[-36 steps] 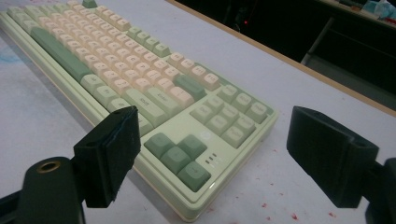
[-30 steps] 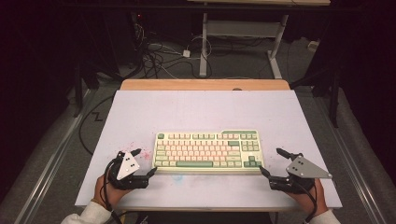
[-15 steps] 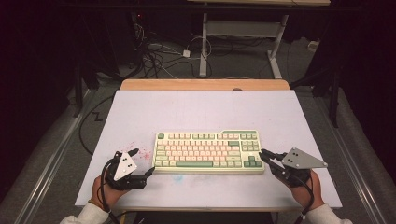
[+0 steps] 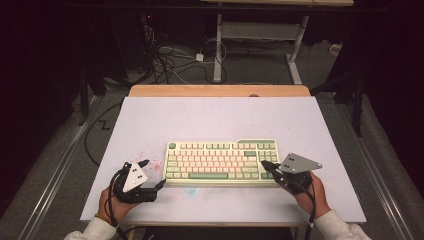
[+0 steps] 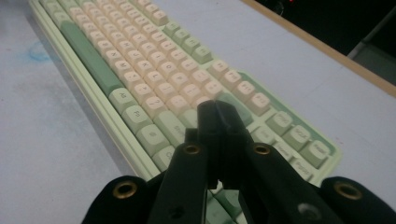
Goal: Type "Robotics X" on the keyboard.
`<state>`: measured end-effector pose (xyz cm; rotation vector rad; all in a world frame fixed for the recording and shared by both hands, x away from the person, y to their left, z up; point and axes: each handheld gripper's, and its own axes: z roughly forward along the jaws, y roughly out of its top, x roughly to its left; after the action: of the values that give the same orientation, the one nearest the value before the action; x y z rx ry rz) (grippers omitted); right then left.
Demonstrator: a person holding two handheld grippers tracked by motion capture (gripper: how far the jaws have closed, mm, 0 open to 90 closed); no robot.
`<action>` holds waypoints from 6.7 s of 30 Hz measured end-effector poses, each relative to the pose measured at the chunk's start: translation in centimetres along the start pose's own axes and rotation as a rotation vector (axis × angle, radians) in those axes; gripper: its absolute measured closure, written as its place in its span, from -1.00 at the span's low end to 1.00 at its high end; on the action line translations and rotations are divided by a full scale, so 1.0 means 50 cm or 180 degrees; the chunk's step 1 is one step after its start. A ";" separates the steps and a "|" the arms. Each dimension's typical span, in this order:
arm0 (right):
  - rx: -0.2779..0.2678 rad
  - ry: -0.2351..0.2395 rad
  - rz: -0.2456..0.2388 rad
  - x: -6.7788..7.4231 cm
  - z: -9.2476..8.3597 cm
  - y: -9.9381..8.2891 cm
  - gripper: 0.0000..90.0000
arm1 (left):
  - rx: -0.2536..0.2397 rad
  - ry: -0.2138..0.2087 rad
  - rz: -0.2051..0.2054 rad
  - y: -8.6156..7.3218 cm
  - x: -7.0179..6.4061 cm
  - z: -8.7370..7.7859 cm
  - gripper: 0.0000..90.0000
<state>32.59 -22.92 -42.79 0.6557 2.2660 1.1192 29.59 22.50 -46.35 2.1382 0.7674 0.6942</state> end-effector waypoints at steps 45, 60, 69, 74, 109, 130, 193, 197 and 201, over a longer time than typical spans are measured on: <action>0.0542 0.0148 -0.0127 0.021 0.098 -0.001 1.00 | -0.0039 -0.0184 -0.0057 0.036 0.007 0.012 -0.39; 0.0538 0.0163 -0.0148 0.020 0.097 -0.002 1.00 | 0.0085 -0.0430 0.0026 0.074 0.005 0.035 0.95; 0.0530 0.0161 -0.0136 0.021 0.097 -0.003 1.00 | 0.0055 -0.0473 0.0024 0.119 -0.007 0.067 0.95; 0.0537 0.0158 -0.0134 0.021 0.096 -0.003 1.00 | 0.0053 -0.0502 0.0049 0.133 -0.010 0.078 0.95; 0.0551 0.0137 -0.0154 0.028 0.091 -0.004 1.00 | 0.0479 -0.0662 0.0198 0.195 -0.029 0.198 0.95; 0.0530 0.0095 -0.0212 0.031 0.090 -0.004 1.00 | 0.0485 -0.0631 0.0207 0.200 -0.033 0.203 0.95; 0.0140 0.0092 -0.0052 0.008 0.053 0.041 1.00 | 0.0096 -0.0209 0.0221 0.101 -0.007 0.052 0.94; 0.0148 0.0130 -0.0079 0.012 0.063 0.048 1.00 | 0.0099 -0.0204 0.0182 0.085 -0.010 0.045 0.94; 0.0183 0.0171 -0.0095 0.018 0.078 0.054 1.00 | 0.0090 -0.0222 0.0154 0.075 -0.008 0.039 0.94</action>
<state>34.91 -18.72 -42.83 0.6194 2.3534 1.0729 31.77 19.32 -44.62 2.2009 0.6941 0.6338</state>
